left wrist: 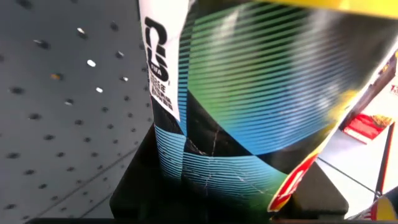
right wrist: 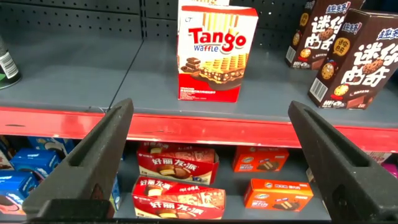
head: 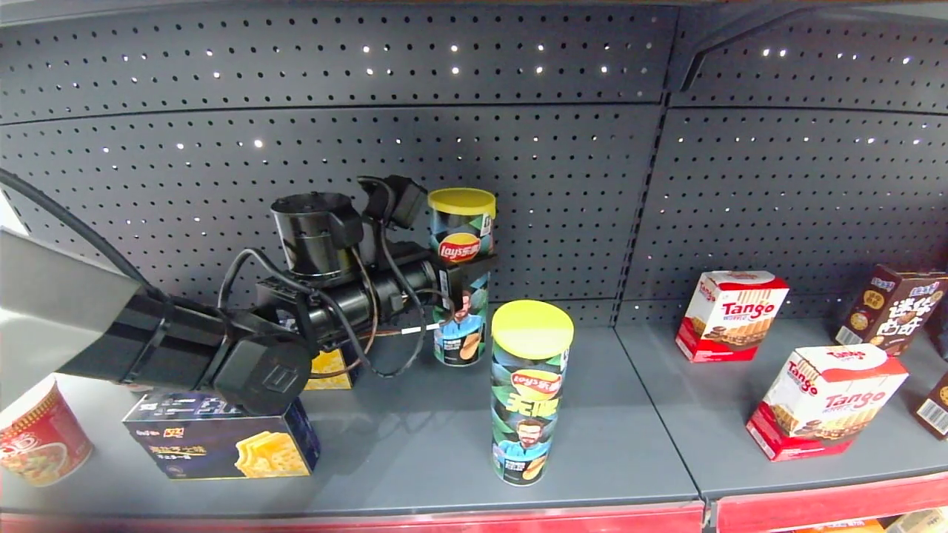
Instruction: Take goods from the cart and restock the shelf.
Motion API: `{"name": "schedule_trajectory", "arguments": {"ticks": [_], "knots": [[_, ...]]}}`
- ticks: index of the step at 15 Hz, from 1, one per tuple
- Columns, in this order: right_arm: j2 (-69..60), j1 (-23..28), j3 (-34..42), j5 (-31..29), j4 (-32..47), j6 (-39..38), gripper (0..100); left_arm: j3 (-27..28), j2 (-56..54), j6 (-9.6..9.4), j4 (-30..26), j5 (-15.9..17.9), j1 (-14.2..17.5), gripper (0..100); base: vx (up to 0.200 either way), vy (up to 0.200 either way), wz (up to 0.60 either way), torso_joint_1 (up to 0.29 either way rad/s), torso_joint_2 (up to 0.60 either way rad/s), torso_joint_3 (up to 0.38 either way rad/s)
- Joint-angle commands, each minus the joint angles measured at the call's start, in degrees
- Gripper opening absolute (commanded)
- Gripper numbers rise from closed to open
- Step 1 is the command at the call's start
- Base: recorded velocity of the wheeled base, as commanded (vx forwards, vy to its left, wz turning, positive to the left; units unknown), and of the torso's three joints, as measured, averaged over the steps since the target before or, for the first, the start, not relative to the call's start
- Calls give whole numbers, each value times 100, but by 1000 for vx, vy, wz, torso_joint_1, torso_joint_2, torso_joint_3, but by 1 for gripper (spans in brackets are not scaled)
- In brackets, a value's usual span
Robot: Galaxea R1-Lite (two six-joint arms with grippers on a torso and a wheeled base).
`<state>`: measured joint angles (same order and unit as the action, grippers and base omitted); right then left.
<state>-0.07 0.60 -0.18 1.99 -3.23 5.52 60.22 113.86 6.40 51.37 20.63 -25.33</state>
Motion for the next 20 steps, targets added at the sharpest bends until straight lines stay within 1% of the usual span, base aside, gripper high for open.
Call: {"name": "schedule_trajectory", "arguments": {"ticks": [1,2,3,4,6,8,10,12,14,15,20], "knots": [[7,2,1,3,-2,1,100,25,189,2,13,12,-24,0,0,0,0,0,0,0],[7,2,1,3,-2,1,100,51,251,2,22,12,-33,0,0,0,0,0,0,0],[7,2,-8,3,-2,1,100,148,391,28,180,12,-42,0,0,0,0,0,0,0],[7,2,1,3,-2,1,100,201,506,133,365,12,-42,0,0,0,0,0,0,0],[7,2,1,3,-2,1,100,280,664,204,523,12,-42,0,0,0,0,0,0,0],[7,2,1,3,-2,1,100,359,760,204,532,20,-33,0,0,0,0,0,0,0],[7,2,1,3,-2,1,100,455,857,213,532,117,2,0,0,0,0,0,0,0],[7,2,1,3,-2,1,100,684,1015,230,576,152,20,0,0,0,0,0,0,0],[7,2,1,3,-2,1,100,930,1147,362,585,152,11,0,0,0,0,0,0,0],[7,2,1,3,-2,1,100,1009,1191,371,576,152,2,0,0,0,0,0,0,0],[7,2,1,3,-2,1,100,1044,1384,362,602,214,2,0,0,0,0,0,0,0]]}}
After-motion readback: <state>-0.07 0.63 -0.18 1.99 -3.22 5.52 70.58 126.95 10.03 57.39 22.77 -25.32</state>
